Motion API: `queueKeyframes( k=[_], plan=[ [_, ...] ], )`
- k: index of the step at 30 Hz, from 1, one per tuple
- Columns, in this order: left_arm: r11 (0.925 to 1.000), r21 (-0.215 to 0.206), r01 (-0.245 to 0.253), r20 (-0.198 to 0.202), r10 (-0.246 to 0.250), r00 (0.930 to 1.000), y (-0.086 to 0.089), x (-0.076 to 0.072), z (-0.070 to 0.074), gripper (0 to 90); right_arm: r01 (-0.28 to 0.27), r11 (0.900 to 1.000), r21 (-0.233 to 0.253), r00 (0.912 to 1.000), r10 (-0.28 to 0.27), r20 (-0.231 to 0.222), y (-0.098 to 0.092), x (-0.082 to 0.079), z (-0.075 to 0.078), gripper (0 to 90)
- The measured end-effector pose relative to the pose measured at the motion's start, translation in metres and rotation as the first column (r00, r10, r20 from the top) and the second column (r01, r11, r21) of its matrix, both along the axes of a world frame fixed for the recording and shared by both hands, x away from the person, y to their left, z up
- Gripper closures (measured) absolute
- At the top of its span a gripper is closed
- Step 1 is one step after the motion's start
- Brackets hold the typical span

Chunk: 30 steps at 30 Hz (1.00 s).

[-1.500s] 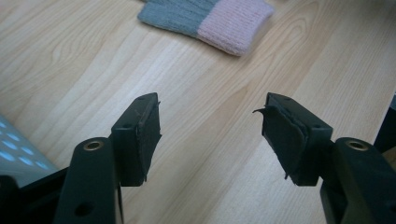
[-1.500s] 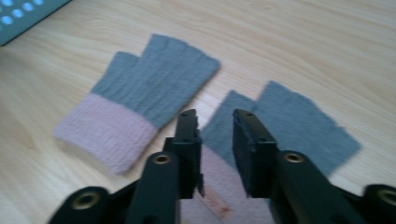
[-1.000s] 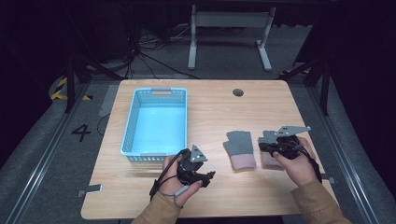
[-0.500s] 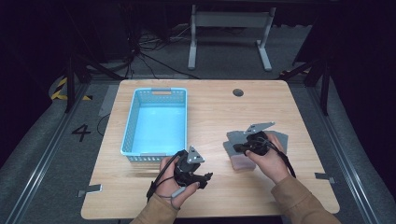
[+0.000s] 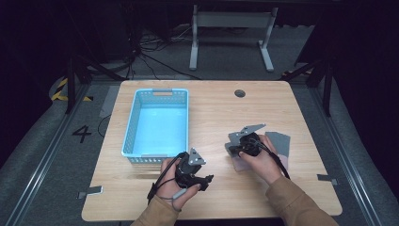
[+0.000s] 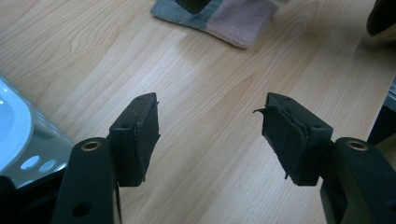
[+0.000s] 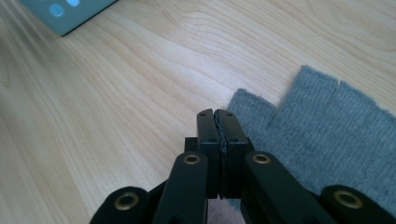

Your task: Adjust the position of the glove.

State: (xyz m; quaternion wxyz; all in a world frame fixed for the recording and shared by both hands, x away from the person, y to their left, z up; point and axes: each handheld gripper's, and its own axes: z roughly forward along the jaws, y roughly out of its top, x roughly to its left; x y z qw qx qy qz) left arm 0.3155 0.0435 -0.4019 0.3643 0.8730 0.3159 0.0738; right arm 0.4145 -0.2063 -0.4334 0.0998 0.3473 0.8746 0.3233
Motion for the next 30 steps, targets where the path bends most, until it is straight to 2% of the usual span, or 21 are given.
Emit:
queueKeyframes(
  k=[4, 8, 19, 30],
  plan=[
    [1.0, -0.003, -0.007, 0.001, 0.007, 1.0, 0.001, -0.001, -0.002, 37.2, 0.007, 1.0, 0.004, 1.0, -0.007, 0.004, 0.002, 0.004, -0.001, 90.0],
    [0.9999, 0.002, -0.017, -0.005, 0.017, 0.9998, 0.003, -0.002, -0.004, 37.1, 0.009, 1.0, -0.019, 0.9998, -0.008, 0.02, 0.005, 0.008, -0.005, 90.0],
    [0.9999, 0.002, -0.016, -0.006, 0.016, 0.9999, 0.003, -0.002, -0.004, 36.8, 0.002, 1.0, -0.024, 0.9998, -0.003, -0.022, 0.007, 0.009, -0.012, 90.0],
    [1.0, 0.0, 0.006, -0.011, -0.006, 0.9999, -0.002, 0.003, -0.004, 36.8, -0.065, 0.997, -0.044, 0.9964, 0.063, -0.057, 0.009, -0.002, -0.01, 90.0]
  ],
)
